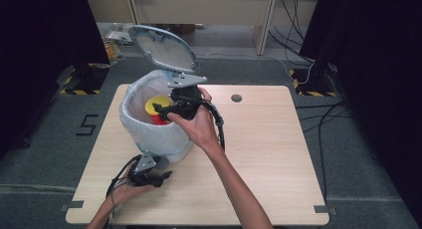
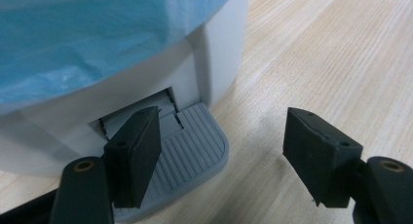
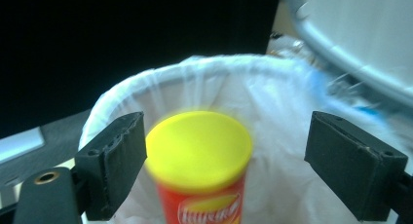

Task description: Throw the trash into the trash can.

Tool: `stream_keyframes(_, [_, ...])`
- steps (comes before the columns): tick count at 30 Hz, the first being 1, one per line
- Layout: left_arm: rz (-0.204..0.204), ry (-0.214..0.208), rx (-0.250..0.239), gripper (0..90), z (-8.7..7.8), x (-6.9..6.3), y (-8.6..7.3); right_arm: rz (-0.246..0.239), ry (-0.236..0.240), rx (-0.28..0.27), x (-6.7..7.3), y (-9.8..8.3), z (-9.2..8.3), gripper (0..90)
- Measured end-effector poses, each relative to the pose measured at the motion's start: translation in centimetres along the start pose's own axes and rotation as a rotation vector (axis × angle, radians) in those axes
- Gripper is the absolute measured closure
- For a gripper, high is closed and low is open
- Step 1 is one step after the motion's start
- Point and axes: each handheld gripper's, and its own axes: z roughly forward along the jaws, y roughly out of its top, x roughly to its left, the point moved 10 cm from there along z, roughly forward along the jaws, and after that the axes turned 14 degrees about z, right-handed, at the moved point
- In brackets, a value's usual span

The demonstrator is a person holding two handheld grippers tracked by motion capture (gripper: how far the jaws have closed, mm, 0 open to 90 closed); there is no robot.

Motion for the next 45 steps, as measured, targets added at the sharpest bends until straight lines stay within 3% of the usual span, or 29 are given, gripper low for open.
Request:
stream_keyframes(4, [0.003, 0.003, 0.000, 29.6, 0.0, 0.0, 0.0, 0.016, -0.002, -0.059, -0.7, 0.5, -1.4, 16.2])
stream_keyframes(20, [0.006, 0.004, 0.002, 29.7, 0.0, 0.0, 0.0, 0.041, -0.112, -0.109, -6.0, -0.4, -6.7, 17.0])
stream_keyframes(25, [0.004, 0.005, -0.002, 29.6, 0.0, 0.0, 0.0, 0.063, -0.156, -0.111, -8.4, -1.8, -8.5, 17.3])
stream_keyframes(33, [0.003, 0.004, -0.002, 29.7, 0.0, 0.0, 0.0, 0.079, -0.185, -0.108, -10.5, -3.9, -10.0, 17.3])
stream_keyframes(42, [0.004, 0.005, -0.002, 29.7, 0.1, 0.0, 0.0, 0.106, -0.226, -0.080, -13.7, -8.8, -11.3, 17.1])
stream_keyframes(45, [0.003, 0.006, -0.003, 29.7, 0.0, 0.0, 0.0, 0.110, -0.229, -0.081, -14.1, -9.5, -11.4, 17.1])
